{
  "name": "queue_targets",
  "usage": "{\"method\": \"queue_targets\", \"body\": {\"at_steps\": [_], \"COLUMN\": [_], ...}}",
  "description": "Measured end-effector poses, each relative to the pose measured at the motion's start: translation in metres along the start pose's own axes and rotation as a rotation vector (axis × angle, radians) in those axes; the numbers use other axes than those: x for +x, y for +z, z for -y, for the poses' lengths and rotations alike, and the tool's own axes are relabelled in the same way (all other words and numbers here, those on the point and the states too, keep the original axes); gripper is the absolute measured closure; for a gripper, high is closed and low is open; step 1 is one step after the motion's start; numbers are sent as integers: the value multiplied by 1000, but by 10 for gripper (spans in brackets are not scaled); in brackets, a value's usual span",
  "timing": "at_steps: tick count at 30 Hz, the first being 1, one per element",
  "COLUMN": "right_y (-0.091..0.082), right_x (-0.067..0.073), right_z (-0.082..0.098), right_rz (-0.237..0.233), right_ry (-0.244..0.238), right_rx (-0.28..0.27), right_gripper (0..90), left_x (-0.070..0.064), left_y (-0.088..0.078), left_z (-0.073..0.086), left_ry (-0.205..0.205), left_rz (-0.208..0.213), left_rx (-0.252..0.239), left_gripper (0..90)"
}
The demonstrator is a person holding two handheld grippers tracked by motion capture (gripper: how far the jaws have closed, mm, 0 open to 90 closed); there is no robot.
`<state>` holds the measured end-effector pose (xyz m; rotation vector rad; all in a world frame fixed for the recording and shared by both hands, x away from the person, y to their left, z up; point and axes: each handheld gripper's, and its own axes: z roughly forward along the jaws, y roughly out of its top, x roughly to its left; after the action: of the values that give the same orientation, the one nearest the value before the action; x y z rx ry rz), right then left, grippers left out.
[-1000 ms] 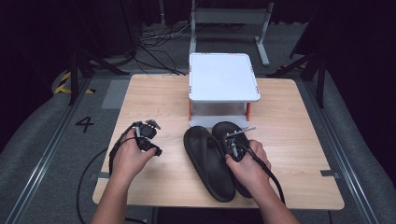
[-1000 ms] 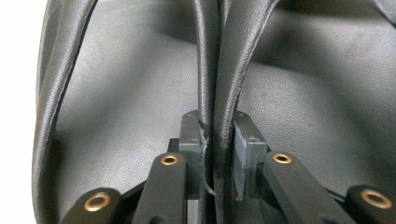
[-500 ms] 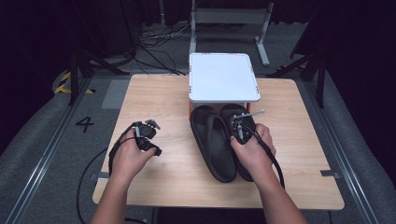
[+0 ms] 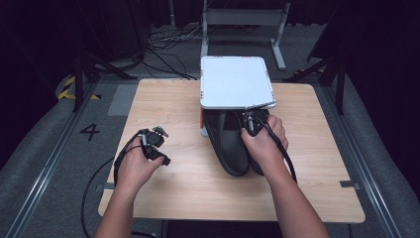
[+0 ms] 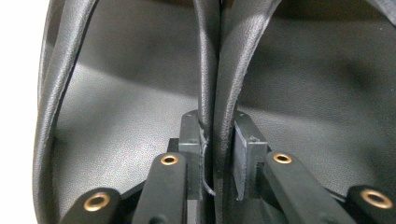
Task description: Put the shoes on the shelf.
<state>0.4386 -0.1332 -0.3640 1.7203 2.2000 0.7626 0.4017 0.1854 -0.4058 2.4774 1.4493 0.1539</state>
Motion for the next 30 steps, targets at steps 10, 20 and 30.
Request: {"method": "queue_targets", "body": {"at_steps": [10,20,30], "right_y": [15,31,40], "right_x": [0,5,2], "right_z": [-20,-33,-43], "right_rz": [43,81,78], "right_ry": [11,40,72], "right_rx": [-8,-18,-46], "right_gripper": [765,764,761], "left_x": [3,5,5], "left_y": [0,-2,-3], "left_z": [1,3,4], "left_ry": [-9,0,0], "left_rz": [8,19,29], "left_rx": [-4,-10,-11], "left_gripper": [413,413,413]}}
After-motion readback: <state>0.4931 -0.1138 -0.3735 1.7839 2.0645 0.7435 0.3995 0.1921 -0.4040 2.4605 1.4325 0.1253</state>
